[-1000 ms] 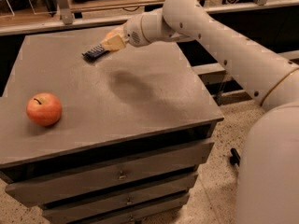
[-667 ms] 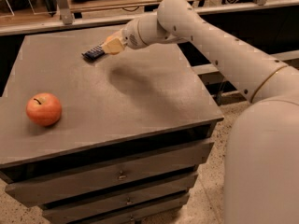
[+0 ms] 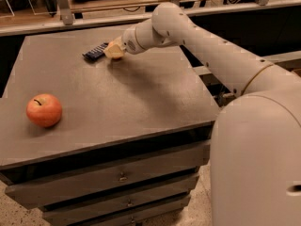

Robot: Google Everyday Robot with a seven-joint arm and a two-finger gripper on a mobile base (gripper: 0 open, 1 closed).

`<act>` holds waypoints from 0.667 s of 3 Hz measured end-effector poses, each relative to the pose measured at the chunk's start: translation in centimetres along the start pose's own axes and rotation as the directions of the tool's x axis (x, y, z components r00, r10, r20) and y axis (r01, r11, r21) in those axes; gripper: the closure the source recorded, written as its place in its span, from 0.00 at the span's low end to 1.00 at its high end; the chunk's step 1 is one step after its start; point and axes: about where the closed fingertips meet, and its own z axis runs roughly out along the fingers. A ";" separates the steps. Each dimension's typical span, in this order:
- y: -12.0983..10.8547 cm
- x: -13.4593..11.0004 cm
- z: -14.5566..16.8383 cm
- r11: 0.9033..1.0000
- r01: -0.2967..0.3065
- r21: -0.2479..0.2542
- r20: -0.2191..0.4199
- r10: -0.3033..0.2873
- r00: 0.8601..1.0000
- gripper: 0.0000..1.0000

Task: Move orange near rxbar blueberry

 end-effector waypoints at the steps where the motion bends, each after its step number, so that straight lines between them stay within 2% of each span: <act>1: -0.1 -0.5 0.2 1.000 -0.009 0.006 0.021 0.009 1.000 0.10; 2: 0.0 -0.5 0.4 1.000 -0.010 0.003 0.023 0.010 1.000 0.00</act>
Offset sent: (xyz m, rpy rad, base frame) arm 0.0023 0.0035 0.0032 0.0220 -0.0052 -0.0080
